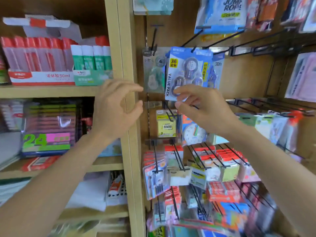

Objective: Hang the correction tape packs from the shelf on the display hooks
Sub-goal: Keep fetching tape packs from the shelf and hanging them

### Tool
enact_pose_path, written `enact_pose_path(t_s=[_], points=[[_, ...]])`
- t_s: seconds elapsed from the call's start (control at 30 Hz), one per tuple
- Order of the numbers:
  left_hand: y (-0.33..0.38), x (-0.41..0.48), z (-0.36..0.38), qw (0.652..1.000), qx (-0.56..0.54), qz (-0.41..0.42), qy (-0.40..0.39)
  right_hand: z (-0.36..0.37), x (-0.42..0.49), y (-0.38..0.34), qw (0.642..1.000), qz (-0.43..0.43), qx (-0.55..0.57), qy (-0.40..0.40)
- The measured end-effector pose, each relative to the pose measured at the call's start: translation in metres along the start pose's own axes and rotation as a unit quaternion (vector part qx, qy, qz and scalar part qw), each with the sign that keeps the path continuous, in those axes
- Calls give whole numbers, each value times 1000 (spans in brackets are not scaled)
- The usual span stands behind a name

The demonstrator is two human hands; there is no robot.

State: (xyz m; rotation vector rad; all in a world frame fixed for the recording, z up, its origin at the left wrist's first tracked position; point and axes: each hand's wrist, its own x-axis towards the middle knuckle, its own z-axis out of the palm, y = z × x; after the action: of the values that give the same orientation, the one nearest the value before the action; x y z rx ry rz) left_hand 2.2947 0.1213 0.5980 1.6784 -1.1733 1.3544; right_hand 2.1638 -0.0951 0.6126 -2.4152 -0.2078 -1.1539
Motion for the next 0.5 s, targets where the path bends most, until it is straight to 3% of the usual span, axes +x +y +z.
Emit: enact_pose_path(t_s=[0.23, 0.5], points=[[46, -117, 5, 972, -96, -115, -180, 21, -112, 29, 998, 69, 8, -8], [86, -269, 30, 889, -119, -291, -332, 69, -241, 67, 981, 185, 18, -62]])
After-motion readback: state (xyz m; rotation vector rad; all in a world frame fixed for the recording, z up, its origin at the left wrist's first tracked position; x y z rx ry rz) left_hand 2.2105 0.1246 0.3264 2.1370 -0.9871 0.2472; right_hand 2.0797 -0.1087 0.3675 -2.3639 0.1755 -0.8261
